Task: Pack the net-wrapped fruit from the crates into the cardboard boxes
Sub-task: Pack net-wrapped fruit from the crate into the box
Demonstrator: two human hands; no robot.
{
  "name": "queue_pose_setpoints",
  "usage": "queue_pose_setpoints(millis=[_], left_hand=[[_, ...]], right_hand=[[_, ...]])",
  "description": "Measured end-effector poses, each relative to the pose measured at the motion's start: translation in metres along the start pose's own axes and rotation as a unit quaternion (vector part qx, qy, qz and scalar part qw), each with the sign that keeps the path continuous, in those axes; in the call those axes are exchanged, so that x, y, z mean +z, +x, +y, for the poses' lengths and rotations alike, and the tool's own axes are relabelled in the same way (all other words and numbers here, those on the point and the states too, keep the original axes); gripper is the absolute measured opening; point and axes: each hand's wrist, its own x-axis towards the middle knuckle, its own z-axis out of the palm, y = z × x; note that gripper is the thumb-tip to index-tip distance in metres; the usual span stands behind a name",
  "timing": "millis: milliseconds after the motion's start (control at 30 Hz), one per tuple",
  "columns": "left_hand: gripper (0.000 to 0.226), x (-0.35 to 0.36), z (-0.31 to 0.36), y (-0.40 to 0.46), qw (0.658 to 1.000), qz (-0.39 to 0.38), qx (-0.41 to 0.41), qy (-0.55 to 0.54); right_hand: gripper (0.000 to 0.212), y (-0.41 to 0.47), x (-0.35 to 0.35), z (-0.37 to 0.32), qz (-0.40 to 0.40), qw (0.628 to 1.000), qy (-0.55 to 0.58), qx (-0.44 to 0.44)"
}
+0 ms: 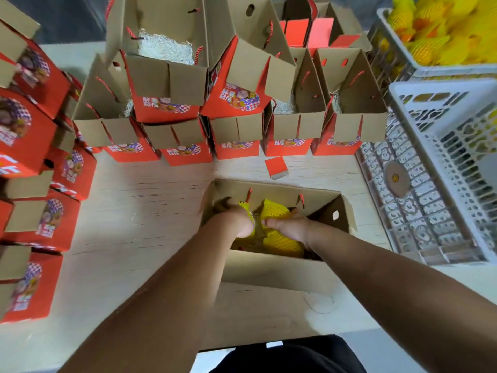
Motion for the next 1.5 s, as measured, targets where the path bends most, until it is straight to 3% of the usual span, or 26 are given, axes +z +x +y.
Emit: queue_pose_setpoints(millis=[67, 133, 167, 267, 367, 467, 533, 567, 700, 767, 833, 933, 1067, 1167, 1267, 1367, 1433, 1500], left_hand=[[0.057, 0.001, 0.003, -0.001, 0.998, 0.024, 0.057, 0.016], [0.031, 0.006, 0.006, -0.003, 0.989, -0.011, 0.143, 0.032], [0.030, 0.008, 0.006, -0.002, 0.984, -0.035, 0.171, 0.031], [0.052, 0.012, 0.002, 0.003, 0.979, -0.079, 0.185, 0.023], [0.082, 0.019, 0.000, 0.003, 0.963, -0.093, 0.223, 0.120], [0.090, 0.024, 0.007, 0.003, 0.938, -0.100, 0.242, 0.229], [0.086, 0.027, 0.012, 0.006, 0.928, -0.059, 0.221, 0.294], [0.080, 0.026, 0.013, 0.007, 0.927, -0.029, 0.205, 0.313], [0.055, 0.018, 0.008, 0.013, 0.936, 0.002, 0.126, 0.329], [0.061, 0.019, 0.000, 0.016, 0.945, 0.005, 0.152, 0.289], [0.047, 0.023, -0.002, 0.019, 0.940, 0.019, 0.245, 0.238], [0.030, 0.032, 0.005, 0.018, 0.927, -0.069, 0.332, 0.162], [0.039, 0.035, 0.011, 0.019, 0.928, -0.061, 0.320, 0.179], [0.043, 0.028, 0.013, 0.012, 0.931, -0.089, 0.308, 0.177], [0.031, 0.014, 0.029, -0.007, 0.937, -0.051, 0.310, 0.153], [0.025, 0.008, 0.066, -0.034, 0.936, 0.012, 0.350, 0.028], [0.019, 0.012, 0.108, -0.053, 0.911, 0.041, 0.402, -0.089], [0.018, 0.022, 0.164, -0.071, 0.864, 0.043, 0.454, -0.213]], right_hand=[[0.120, 0.006, 0.011, -0.003, -0.009, 0.999, -0.002, 0.034], [0.123, 0.006, 0.017, -0.002, -0.030, 0.998, 0.004, 0.047], [0.124, 0.005, 0.016, 0.000, -0.032, 0.998, 0.009, 0.050], [0.124, 0.003, -0.002, 0.008, -0.018, 0.998, 0.030, 0.061], [0.115, -0.005, -0.026, 0.007, -0.012, 0.999, 0.014, 0.046], [0.096, -0.013, -0.035, 0.000, 0.010, 0.996, -0.093, 0.015], [0.080, -0.019, -0.033, -0.010, 0.074, 0.970, -0.229, -0.018], [0.082, -0.022, -0.030, -0.014, 0.101, 0.953, -0.285, -0.035], [0.119, -0.026, -0.020, -0.013, 0.078, 0.899, -0.428, -0.053], [0.110, -0.027, -0.021, -0.007, 0.065, 0.859, -0.504, -0.063], [0.090, -0.028, -0.024, -0.008, 0.086, 0.825, -0.555, -0.062], [0.054, -0.027, -0.028, -0.021, 0.086, 0.851, -0.516, -0.047], [0.024, -0.035, -0.039, -0.025, -0.033, 0.875, -0.475, -0.087], [0.015, -0.052, -0.055, -0.021, -0.055, 0.897, -0.425, -0.112], [0.016, -0.073, -0.077, -0.011, -0.014, 0.906, -0.374, -0.196], [0.024, -0.095, -0.105, 0.010, 0.075, 0.917, -0.231, -0.318], [0.020, -0.106, -0.136, 0.029, 0.171, 0.907, -0.073, -0.377], [0.019, -0.108, -0.180, 0.052, 0.259, 0.881, 0.016, -0.397]])
